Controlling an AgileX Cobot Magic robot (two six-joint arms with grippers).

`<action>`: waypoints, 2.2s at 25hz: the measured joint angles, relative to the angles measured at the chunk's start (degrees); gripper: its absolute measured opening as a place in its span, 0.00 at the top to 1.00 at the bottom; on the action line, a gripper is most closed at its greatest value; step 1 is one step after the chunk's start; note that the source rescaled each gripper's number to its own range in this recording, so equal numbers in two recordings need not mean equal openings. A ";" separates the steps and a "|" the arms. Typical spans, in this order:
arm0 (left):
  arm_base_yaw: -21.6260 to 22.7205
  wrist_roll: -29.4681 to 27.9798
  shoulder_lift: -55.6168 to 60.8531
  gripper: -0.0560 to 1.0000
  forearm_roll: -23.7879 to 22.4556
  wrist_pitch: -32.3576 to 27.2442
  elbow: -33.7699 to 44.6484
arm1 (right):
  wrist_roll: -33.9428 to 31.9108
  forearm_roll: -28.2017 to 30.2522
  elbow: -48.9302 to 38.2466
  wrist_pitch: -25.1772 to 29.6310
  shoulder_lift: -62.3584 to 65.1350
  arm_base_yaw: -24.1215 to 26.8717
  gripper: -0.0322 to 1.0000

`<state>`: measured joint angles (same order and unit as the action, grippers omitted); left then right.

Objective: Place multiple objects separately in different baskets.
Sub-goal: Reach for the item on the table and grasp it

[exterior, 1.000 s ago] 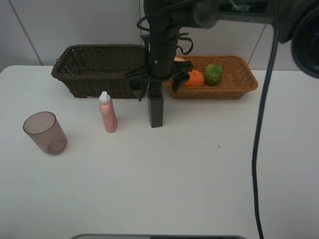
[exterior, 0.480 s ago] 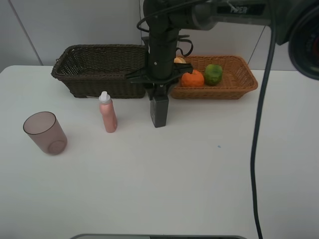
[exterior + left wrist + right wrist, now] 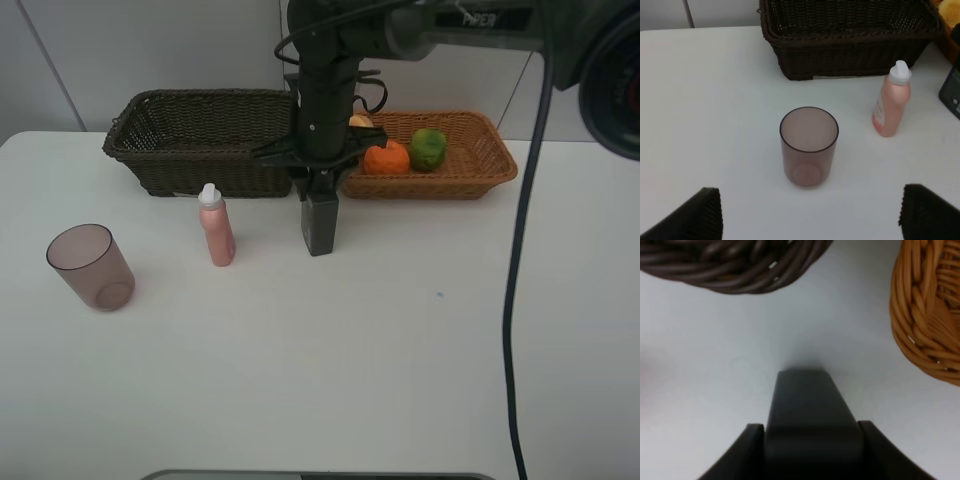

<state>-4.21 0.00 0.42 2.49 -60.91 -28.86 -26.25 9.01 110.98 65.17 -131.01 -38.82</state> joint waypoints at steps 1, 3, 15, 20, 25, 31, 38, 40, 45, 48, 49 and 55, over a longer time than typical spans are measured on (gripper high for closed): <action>0.00 0.00 0.00 0.08 0.00 0.00 0.00 | 0.06 0.00 0.07 0.06 0.00 0.00 0.94; 0.00 0.00 0.00 0.08 0.00 0.00 0.00 | 0.11 0.00 1.03 1.19 -0.11 0.00 0.94; 0.00 0.00 0.00 0.08 0.00 0.00 0.00 | 5.97 -2.11 10.60 4.86 5.21 0.00 0.94; 0.00 0.00 0.00 0.08 0.00 0.00 0.00 | 6.16 -2.38 13.98 5.34 6.97 0.00 0.94; 0.00 0.00 0.00 0.08 0.00 0.00 0.00 | 6.17 -2.69 17.41 2.74 7.03 0.00 0.94; 0.00 0.00 0.00 0.08 0.00 0.00 0.00 | 6.27 -2.69 17.41 -10.87 5.46 0.00 0.94; 0.00 0.00 0.00 0.08 0.00 0.00 0.00 | 6.33 -1.50 17.41 -19.35 -0.31 0.00 0.94; 0.00 0.00 0.00 0.08 0.00 0.00 0.00 | 6.33 -0.71 17.41 -20.53 -1.70 0.00 0.94; 0.00 0.00 0.00 0.08 0.00 0.00 0.00 | 6.33 1.27 17.41 -24.20 -4.63 0.04 0.94; 0.00 0.00 0.00 0.08 0.00 0.00 0.00 | 6.33 1.42 17.41 -25.81 -6.17 0.04 0.95; 0.00 0.00 0.00 0.08 0.00 0.00 0.00 | 6.33 1.42 17.41 -26.27 -6.51 0.04 0.95; 0.00 0.00 0.00 0.08 0.00 0.00 0.00 | 6.33 1.46 17.41 -27.72 -8.81 0.04 0.95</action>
<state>-4.21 0.00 0.42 2.49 -60.91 -28.86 -19.91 10.48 128.39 37.44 -139.81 -38.78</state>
